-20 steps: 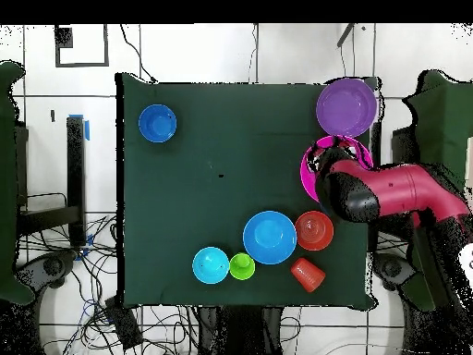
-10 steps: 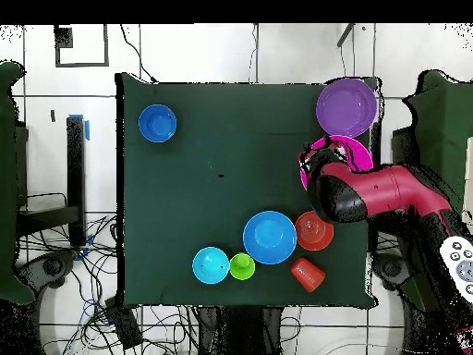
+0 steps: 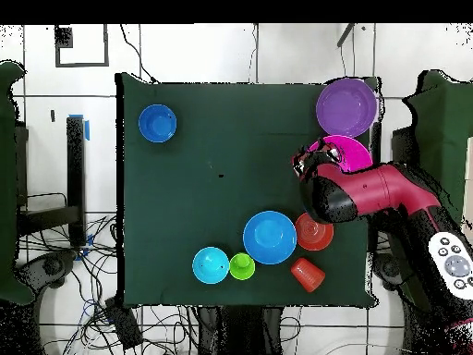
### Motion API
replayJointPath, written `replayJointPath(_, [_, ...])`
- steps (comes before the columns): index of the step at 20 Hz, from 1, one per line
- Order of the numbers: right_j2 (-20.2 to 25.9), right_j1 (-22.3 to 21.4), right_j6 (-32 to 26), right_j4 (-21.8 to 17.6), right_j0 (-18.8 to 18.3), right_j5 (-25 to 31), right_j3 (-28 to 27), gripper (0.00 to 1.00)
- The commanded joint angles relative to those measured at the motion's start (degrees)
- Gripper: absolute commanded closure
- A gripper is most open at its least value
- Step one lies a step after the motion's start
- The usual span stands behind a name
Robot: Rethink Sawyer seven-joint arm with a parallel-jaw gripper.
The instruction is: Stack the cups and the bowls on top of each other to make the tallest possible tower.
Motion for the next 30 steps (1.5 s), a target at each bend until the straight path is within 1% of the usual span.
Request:
replayJointPath(1, [-4.9, 0.7, 0.9, -3.8, 4.1, -1.6, -2.3, 0.0])
replayJointPath(2, [-5.2, 0.9, 1.0, -3.7, 4.2, -1.6, -2.4, 0.0])
replayJointPath(3, [-5.0, 1.8, 0.5, -2.7, 3.8, -1.0, -2.6, 0.0])
replayJointPath(4, [-4.4, 4.0, -0.7, 0.1, 2.6, 1.7, -3.0, 0.0])
replayJointPath(5, [-4.0, 4.8, -1.3, 0.5, 2.1, 1.5, -3.0, 0.0])
replayJointPath(6, [-4.0, 5.6, -0.7, 1.4, 1.6, 1.6, -3.0, 0.0])
replayJointPath(7, [-3.3, 7.2, -2.0, 3.2, 0.6, 3.2, -3.2, 0.0])
replayJointPath(8, [-2.9, 7.9, -2.9, 3.6, 0.2, 3.6, -3.5, 0.0])
replayJointPath(14, [-3.5, 8.5, -3.7, 4.0, 0.7, 3.1, -4.0, 0.0])
replayJointPath(19, [-3.2, 8.7, -4.5, 4.2, 0.4, 3.0, -4.2, 0.0])
replayJointPath(24, [-4.2, 7.9, -3.5, 2.7, 1.5, 1.5, -4.1, 0.0])
replayJointPath(30, [-4.2, 7.8, -3.8, 2.4, 1.7, 1.5, -4.4, 0.0])
